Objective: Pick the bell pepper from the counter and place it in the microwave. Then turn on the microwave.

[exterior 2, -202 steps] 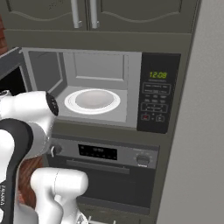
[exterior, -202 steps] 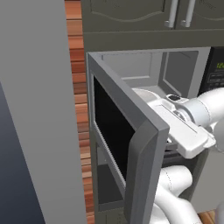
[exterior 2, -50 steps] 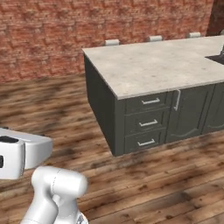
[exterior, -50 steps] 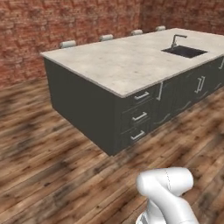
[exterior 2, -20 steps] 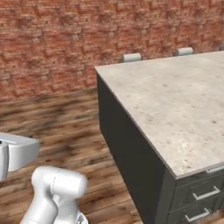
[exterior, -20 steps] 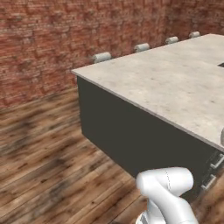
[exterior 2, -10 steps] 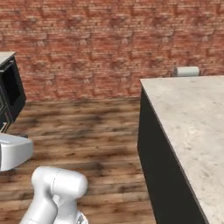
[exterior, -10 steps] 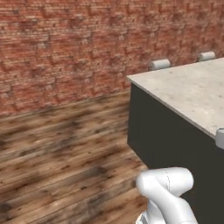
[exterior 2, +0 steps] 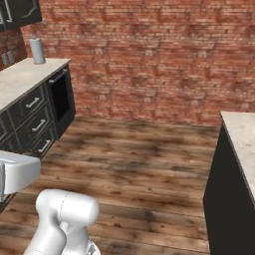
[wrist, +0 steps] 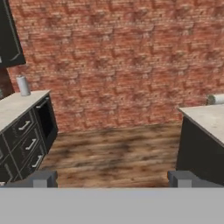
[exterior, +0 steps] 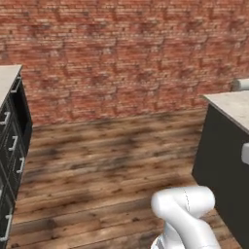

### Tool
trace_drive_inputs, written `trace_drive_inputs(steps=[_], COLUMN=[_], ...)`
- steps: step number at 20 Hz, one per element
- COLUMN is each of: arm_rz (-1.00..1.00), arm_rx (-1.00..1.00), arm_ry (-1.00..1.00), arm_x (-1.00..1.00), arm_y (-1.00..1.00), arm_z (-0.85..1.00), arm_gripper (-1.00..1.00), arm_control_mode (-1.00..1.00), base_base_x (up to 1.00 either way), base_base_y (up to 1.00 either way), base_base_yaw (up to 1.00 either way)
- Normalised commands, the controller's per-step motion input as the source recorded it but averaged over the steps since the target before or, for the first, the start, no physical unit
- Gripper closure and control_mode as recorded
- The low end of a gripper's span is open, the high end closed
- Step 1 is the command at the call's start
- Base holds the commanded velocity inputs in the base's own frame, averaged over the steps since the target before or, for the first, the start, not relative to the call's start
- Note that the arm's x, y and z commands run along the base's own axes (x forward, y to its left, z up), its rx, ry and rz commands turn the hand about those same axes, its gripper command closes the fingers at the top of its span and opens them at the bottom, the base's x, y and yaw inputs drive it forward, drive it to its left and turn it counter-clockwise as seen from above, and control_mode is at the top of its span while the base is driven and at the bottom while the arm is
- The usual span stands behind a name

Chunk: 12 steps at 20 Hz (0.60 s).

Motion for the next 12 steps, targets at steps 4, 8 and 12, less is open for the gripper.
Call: trace_drive_inputs(steps=[4, 8, 12], arm_rz=[0.00, 0.00, 0.00], arm_rx=[0.00, 0.00, 0.00], arm_ry=[0.00, 0.00, 0.00], arm_x=[0.00, 0.00, 0.00], arm_y=[0.00, 0.00, 0.00], arm_z=[0.00, 0.00, 0.00], arm_gripper=[-1.00, -1.00, -1.00], arm_control_mode=[1.00, 1.00, 1.00], base_base_x=[0.64, 0.53, 0.42], base_base_y=[0.69, 0.64, 0.38], base_base_yaw=[0.42, 0.42, 0.45])
